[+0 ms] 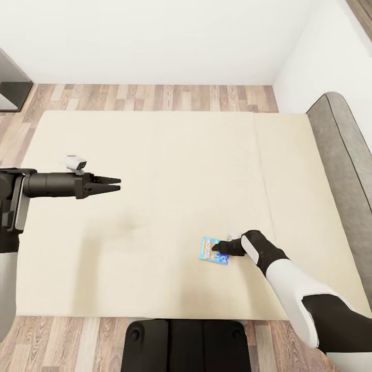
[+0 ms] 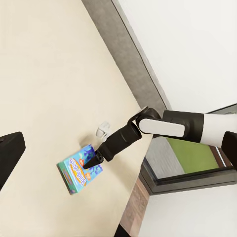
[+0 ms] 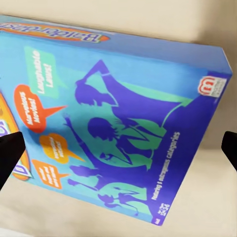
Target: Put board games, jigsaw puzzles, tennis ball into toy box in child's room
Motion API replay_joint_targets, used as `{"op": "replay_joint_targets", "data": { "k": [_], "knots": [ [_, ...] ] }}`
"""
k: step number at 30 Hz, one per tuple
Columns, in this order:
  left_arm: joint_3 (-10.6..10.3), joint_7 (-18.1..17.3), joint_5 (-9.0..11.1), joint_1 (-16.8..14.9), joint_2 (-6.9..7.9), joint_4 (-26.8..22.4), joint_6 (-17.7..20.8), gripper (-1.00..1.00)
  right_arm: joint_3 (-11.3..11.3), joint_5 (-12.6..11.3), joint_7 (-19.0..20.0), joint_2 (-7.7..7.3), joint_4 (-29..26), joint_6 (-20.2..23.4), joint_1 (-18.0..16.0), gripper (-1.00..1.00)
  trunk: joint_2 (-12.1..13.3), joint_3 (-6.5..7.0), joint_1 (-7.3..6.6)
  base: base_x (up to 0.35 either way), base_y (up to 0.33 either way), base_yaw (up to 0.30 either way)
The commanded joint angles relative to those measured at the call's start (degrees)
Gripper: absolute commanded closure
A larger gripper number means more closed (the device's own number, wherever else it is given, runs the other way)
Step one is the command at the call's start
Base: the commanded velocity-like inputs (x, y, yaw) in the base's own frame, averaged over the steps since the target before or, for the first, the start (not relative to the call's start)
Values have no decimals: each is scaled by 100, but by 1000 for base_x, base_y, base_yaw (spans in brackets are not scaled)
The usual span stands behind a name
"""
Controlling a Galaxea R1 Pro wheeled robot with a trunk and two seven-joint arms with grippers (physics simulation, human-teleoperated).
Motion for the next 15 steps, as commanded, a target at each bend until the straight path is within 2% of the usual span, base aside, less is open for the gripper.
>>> {"op": "replay_joint_targets", "data": {
  "k": [1, 8, 15],
  "knots": [
    [-2, -19, 0, -2, 3, -1, 61, -100, 45, -56, -17, -5, -5, 21, -2, -100, -9, -6, 3, 0, 0, 0],
    [-2, -19, 0, -2, 3, -1, 61, -100, 45, -56, -17, -6, -6, 21, -2, -100, -9, -7, 3, 0, 3, 0],
    [-2, -19, 0, -2, 2, -1, 61, -100, 48, -56, -17, -5, -6, 19, -2, -100, -9, -7, 3, 0, 65, 0]
  ]
}}
